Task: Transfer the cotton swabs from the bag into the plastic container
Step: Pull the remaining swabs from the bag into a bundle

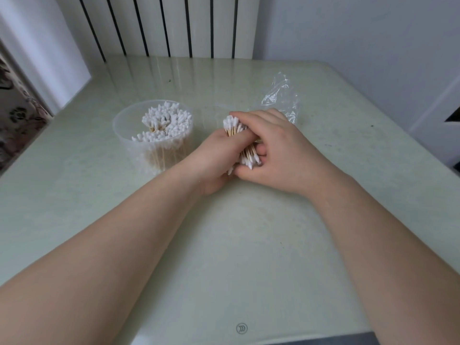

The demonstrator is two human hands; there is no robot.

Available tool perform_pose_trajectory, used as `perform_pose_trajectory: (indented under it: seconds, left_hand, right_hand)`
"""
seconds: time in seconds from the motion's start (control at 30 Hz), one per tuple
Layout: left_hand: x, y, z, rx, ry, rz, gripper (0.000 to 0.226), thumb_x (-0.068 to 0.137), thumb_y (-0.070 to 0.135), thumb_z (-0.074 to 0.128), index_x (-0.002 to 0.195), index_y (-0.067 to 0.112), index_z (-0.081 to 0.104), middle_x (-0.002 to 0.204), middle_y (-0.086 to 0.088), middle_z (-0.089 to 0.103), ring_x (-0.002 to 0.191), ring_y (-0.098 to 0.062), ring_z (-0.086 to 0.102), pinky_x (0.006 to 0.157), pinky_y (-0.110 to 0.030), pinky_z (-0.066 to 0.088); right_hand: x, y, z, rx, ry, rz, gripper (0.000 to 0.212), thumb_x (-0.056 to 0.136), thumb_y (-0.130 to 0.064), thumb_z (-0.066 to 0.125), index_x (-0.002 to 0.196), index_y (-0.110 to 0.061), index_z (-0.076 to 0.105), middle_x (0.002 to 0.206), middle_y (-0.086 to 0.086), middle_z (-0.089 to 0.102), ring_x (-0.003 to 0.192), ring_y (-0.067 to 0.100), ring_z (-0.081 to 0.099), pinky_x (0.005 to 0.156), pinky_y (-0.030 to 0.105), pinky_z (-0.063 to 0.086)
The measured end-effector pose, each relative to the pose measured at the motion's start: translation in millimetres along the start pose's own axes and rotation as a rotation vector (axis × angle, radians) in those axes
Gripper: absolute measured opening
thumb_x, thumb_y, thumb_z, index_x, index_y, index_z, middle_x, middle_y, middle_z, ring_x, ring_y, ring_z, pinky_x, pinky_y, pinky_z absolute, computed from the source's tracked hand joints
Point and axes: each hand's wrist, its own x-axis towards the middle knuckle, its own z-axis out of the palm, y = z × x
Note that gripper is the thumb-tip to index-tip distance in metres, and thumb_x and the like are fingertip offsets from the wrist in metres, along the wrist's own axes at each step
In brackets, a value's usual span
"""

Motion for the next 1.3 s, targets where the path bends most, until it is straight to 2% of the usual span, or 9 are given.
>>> perform_pose_trajectory:
  seconds: [0.17,0.27,0.47,0.53,0.63,0.8,0.97,1.13,1.3]
  left_hand:
    - [1.5,0.4,-2.8,-0.025,0.000,-0.045,0.022,0.103,0.018,0.056,0.082,0.014,0.053,0.062,0.000,0.050,0.055,-0.012,0.057,0.055,-0.023,0.046]
    - [1.7,-0.2,-2.5,-0.014,0.006,-0.033,0.021,0.103,0.015,0.057,0.081,0.014,0.057,0.062,-0.001,0.052,0.057,-0.013,0.058,0.056,-0.021,0.049]
    - [4.0,0.4,-2.5,-0.046,0.198,0.003,0.014,0.101,0.019,0.059,0.088,0.016,0.057,0.056,0.002,0.047,0.047,-0.011,0.049,0.046,-0.021,0.042]
    - [5.4,0.4,-3.3,-0.058,0.255,0.016,0.014,0.100,0.019,0.060,0.087,0.018,0.056,0.055,0.003,0.045,0.046,-0.011,0.046,0.045,-0.023,0.044]
    - [6.8,-1.5,-2.6,-0.062,0.279,0.034,0.018,0.099,0.018,0.061,0.083,0.018,0.055,0.056,0.001,0.045,0.047,-0.013,0.046,0.046,-0.024,0.045]
    - [7.6,-3.5,-2.4,-0.047,0.250,0.029,0.021,0.100,0.018,0.061,0.081,0.018,0.053,0.056,0.002,0.048,0.047,-0.013,0.048,0.046,-0.025,0.047]
    - [6.8,-4.2,-1.5,-0.030,0.213,0.012,0.020,0.101,0.018,0.060,0.082,0.017,0.054,0.056,0.002,0.049,0.047,-0.012,0.050,0.047,-0.025,0.049]
    - [7.6,-5.4,-1.8,-0.015,0.193,0.014,0.018,0.101,0.018,0.060,0.084,0.016,0.055,0.056,0.002,0.049,0.047,-0.011,0.051,0.049,-0.025,0.051]
    - [8.1,-8.0,-0.4,0.029,0.172,0.037,0.019,0.103,0.018,0.057,0.085,0.014,0.059,0.061,0.001,0.059,0.054,-0.013,0.060,0.052,-0.026,0.056]
  right_hand:
    - [-4.2,2.2,-8.6,0.155,-0.143,0.075,0.094,0.072,-0.052,0.081,0.152,-0.024,0.041,0.108,-0.030,0.049,0.126,0.003,0.043,0.116,0.016,0.022]
    - [-4.1,1.5,-10.1,0.173,-0.073,0.084,0.082,0.071,-0.045,0.086,0.143,-0.026,0.053,0.093,-0.035,0.054,0.112,0.000,0.049,0.109,0.019,0.034]
    - [-7.2,6.2,-16.7,0.254,-0.061,0.180,0.082,0.071,-0.050,0.080,0.145,-0.027,0.050,0.130,-0.014,0.057,0.119,-0.002,0.055,0.098,0.017,0.046]
    - [-6.5,11.0,-17.6,0.250,-0.019,0.238,0.060,0.080,-0.032,0.068,0.138,-0.025,0.057,0.124,-0.009,0.064,0.110,0.002,0.062,0.094,0.021,0.051]
    - [-5.1,15.2,-17.3,0.000,-0.032,0.343,0.044,0.086,-0.012,0.058,0.129,-0.023,0.065,0.115,-0.003,0.072,0.098,0.012,0.067,0.086,0.012,0.044]
    - [-3.1,20.9,-7.2,-0.214,-0.037,0.327,0.034,0.087,-0.033,0.066,0.112,-0.011,0.067,0.103,0.011,0.070,0.102,0.030,0.061,0.086,0.036,0.045]
    - [2.3,28.3,-1.5,-0.222,-0.108,0.384,0.020,0.080,-0.033,0.065,0.081,-0.017,0.054,0.075,0.000,0.053,0.086,0.031,0.057,0.065,0.028,0.028]
    - [8.1,35.0,1.9,-0.305,-0.147,0.382,0.017,0.078,-0.029,0.062,0.083,-0.014,0.064,0.086,0.009,0.053,0.092,0.036,0.057,0.073,0.030,0.036]
    - [5.5,33.6,-2.3,-0.313,-0.116,0.318,0.014,0.086,-0.023,0.060,0.079,-0.014,0.068,0.076,0.007,0.057,0.081,0.033,0.059,0.069,0.038,0.047]
